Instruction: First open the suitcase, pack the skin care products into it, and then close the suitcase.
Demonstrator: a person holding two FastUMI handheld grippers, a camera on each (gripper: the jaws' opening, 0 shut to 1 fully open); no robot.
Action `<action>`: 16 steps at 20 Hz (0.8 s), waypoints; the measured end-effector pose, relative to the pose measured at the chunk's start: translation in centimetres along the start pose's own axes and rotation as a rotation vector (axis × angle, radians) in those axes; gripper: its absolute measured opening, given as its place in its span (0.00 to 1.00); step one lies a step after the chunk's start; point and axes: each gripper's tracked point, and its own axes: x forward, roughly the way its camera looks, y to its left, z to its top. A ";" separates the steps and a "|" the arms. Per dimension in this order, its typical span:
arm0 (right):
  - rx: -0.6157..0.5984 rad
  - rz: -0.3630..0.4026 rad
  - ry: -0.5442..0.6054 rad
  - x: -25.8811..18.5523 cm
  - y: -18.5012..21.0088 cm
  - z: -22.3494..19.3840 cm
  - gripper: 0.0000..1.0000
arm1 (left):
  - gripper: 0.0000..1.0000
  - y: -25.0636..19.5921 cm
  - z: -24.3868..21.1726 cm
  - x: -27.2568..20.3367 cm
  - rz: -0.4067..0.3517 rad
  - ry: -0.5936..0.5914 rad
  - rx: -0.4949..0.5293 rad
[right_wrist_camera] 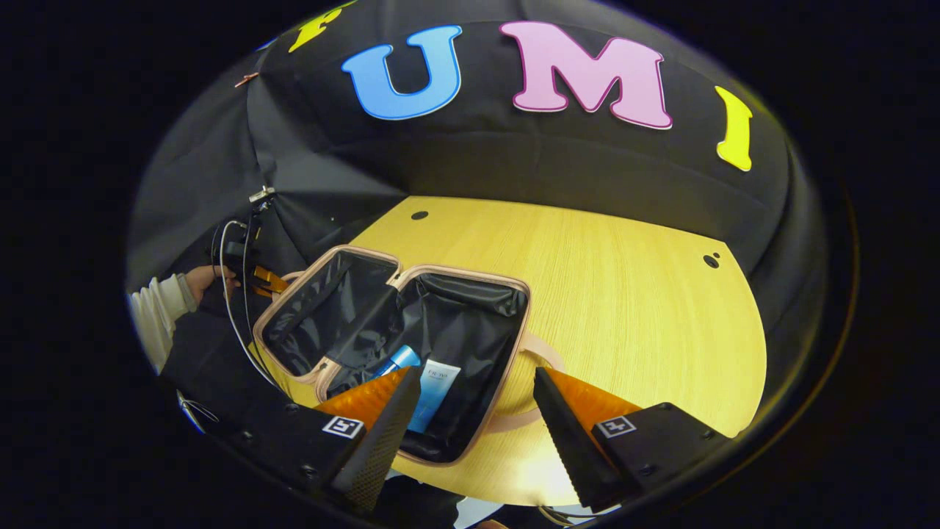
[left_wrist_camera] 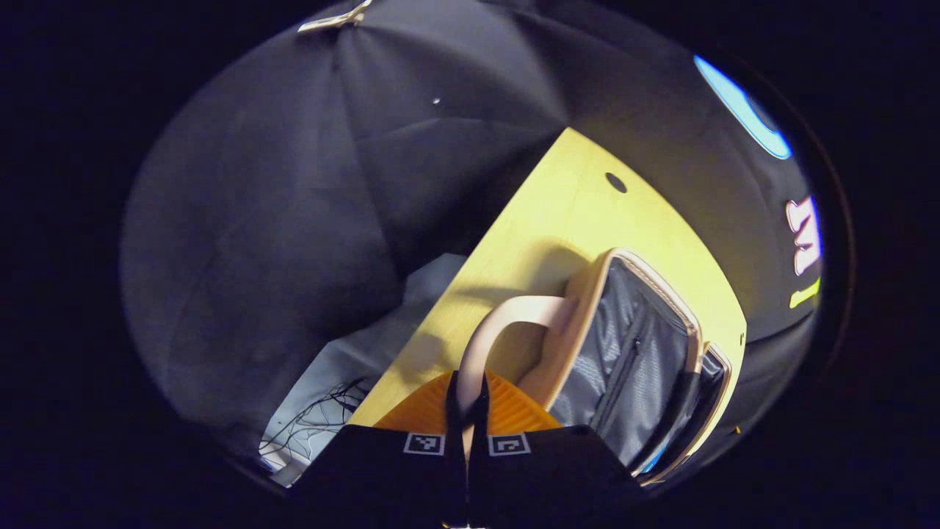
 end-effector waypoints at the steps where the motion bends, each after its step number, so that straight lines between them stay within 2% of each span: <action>1: 0.005 0.009 -0.009 -0.3 0.1 0.3 0.98 | 0.07 -0.5 0.7 -1.1 -0.002 -0.027 0.033; 4: 0.002 0.043 -0.049 -1.5 -0.1 1.6 0.98 | 0.06 -4.0 2.6 -6.8 -0.033 -0.126 0.074; 8: -0.027 0.093 -0.108 -3.8 -1.4 2.9 0.98 | 0.06 -10.5 3.7 -15.3 -0.126 -0.241 0.121; 10: -0.053 0.092 -0.135 -5.3 -2.7 3.2 0.98 | 0.06 -14.5 3.5 -18.7 -0.161 -0.278 0.162; 12: -0.078 0.069 -0.188 -7.6 -5.4 3.7 0.98 | 0.06 -22.4 2.1 -22.7 -0.226 -0.325 0.265; 14: -0.069 0.061 -0.198 -8.6 -7.0 3.2 0.98 | 0.06 -28.0 -0.1 -24.0 -0.279 -0.333 0.337; 16: -0.040 0.042 -0.196 -9.6 -9.1 2.4 0.98 | 0.06 -35.5 -3.6 -23.8 -0.359 -0.324 0.420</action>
